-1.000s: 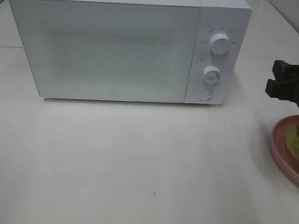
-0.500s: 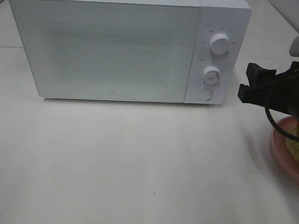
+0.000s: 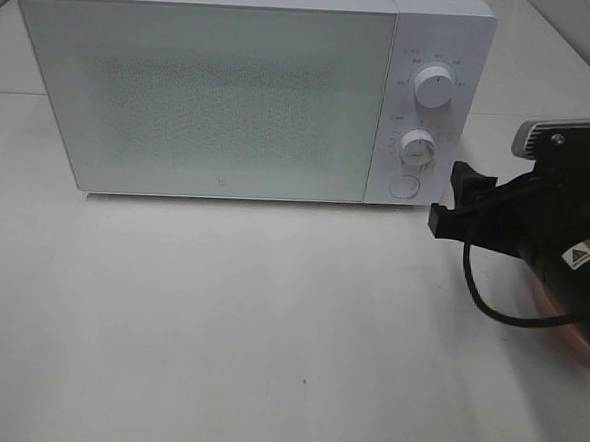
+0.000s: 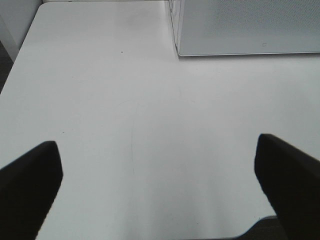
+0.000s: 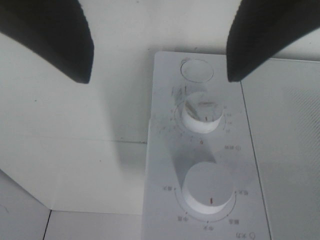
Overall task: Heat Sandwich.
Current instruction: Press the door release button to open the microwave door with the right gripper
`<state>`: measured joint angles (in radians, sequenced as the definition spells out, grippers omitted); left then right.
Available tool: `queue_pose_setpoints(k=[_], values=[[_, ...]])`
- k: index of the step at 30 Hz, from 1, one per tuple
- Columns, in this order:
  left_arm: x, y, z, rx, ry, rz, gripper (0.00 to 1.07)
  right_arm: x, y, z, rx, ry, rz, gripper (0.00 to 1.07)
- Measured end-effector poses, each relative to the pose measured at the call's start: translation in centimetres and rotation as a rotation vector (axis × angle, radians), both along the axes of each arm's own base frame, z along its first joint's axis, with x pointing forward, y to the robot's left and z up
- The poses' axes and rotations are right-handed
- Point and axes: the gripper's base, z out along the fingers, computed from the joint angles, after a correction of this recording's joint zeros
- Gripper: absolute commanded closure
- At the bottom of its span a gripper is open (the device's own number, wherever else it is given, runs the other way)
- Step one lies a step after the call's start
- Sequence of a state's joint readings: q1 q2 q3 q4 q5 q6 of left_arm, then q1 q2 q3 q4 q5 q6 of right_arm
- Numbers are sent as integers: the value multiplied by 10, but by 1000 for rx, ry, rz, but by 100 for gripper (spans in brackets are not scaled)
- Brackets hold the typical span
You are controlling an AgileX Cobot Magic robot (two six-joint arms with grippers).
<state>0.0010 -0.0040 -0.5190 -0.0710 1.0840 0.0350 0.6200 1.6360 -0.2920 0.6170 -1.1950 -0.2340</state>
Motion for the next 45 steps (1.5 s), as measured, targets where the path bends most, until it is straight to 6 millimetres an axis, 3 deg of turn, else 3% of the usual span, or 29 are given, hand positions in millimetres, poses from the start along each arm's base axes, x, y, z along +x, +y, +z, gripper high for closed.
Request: queue_pose_setpoints(k=[13,26,30,37,39,40,44,45], values=[[0,0,0,0,0,0,7,-3,11,-37,32,132,8,35],[0,0,0,0,0,0,7,-3,11,-37,120,139,-18,35],[0,0,0,0,0,0,7,-3,11,-37,282,150,-65,35],[0,0,0,0,0,0,7,-3,11,-37,795,182,-213,36],[0,0,0,0,0,0,7,-3,11,-37,850,185,-229,36],[0,0,0,0,0,0,7,-3,11,-37,992,193,-270,37],[0,0,0,0,0,0,7,-3,11,-37,1191,202,-327,44],[0,0,0,0,0,0,7,-3,11,-37,1306,207,-361,49]])
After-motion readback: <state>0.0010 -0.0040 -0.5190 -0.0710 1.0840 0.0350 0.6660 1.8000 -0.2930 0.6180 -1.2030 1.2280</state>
